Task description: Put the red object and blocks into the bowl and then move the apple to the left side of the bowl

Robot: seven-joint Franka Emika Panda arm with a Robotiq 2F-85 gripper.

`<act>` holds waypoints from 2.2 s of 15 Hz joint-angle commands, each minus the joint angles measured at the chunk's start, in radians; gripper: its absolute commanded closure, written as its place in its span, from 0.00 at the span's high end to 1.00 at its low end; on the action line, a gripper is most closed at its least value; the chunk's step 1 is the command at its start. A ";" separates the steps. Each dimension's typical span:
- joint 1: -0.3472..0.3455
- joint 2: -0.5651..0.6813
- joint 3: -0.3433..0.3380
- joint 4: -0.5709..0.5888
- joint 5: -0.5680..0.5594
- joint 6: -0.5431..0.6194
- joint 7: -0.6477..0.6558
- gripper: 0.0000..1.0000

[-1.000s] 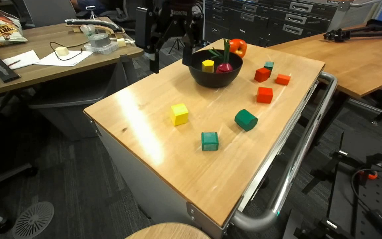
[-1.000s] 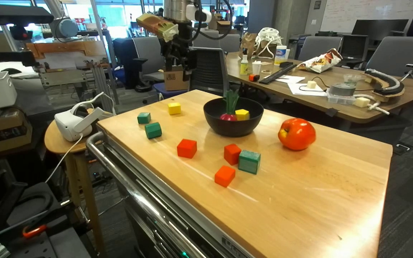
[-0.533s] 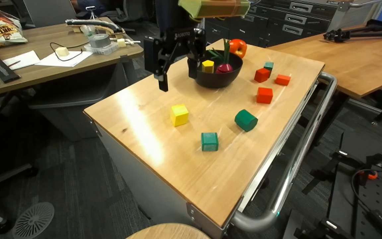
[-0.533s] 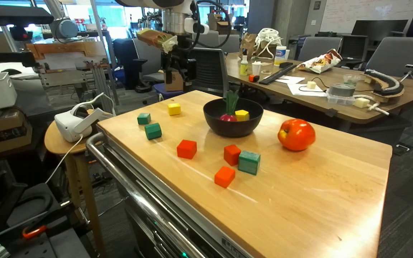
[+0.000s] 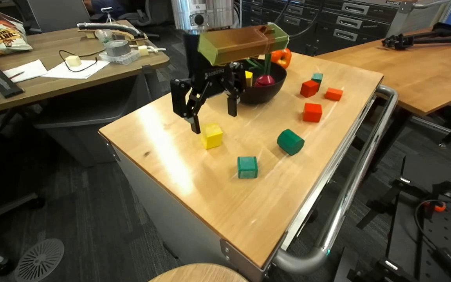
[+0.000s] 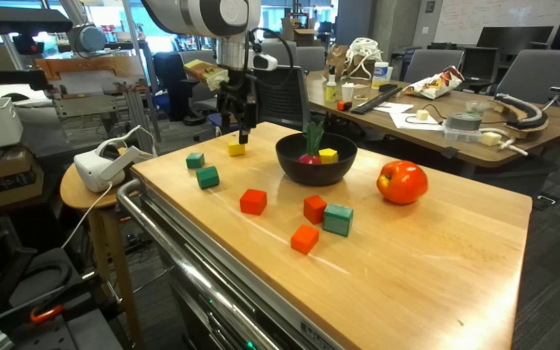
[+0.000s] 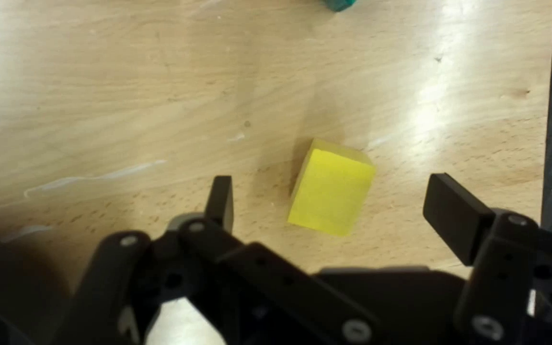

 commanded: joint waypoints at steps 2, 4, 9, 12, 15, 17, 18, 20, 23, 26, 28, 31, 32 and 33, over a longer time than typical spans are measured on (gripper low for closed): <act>0.026 0.012 -0.017 0.007 -0.006 0.009 0.073 1.00; 0.028 0.022 -0.018 0.013 -0.007 0.000 0.085 0.73; 0.041 0.046 -0.032 0.027 -0.036 -0.010 0.127 0.33; 0.045 0.040 -0.040 0.031 -0.044 -0.013 0.133 0.16; 0.036 -0.028 -0.060 0.001 -0.075 0.010 0.118 0.15; 0.027 -0.127 -0.102 -0.044 -0.173 0.038 0.126 0.15; 0.024 -0.154 -0.120 -0.047 -0.229 0.038 0.138 0.15; 0.001 -0.200 -0.155 -0.048 -0.329 0.056 0.161 0.15; -0.036 -0.191 -0.174 -0.033 -0.441 0.110 0.226 0.15; -0.055 -0.132 -0.155 -0.046 -0.388 0.167 0.214 0.15; -0.054 -0.090 -0.146 -0.056 -0.341 0.198 0.195 0.15; -0.043 -0.042 -0.152 -0.053 -0.327 0.213 0.197 0.52; -0.034 -0.038 -0.161 -0.055 -0.346 0.215 0.211 0.66; -0.031 -0.048 -0.163 -0.060 -0.347 0.217 0.211 0.73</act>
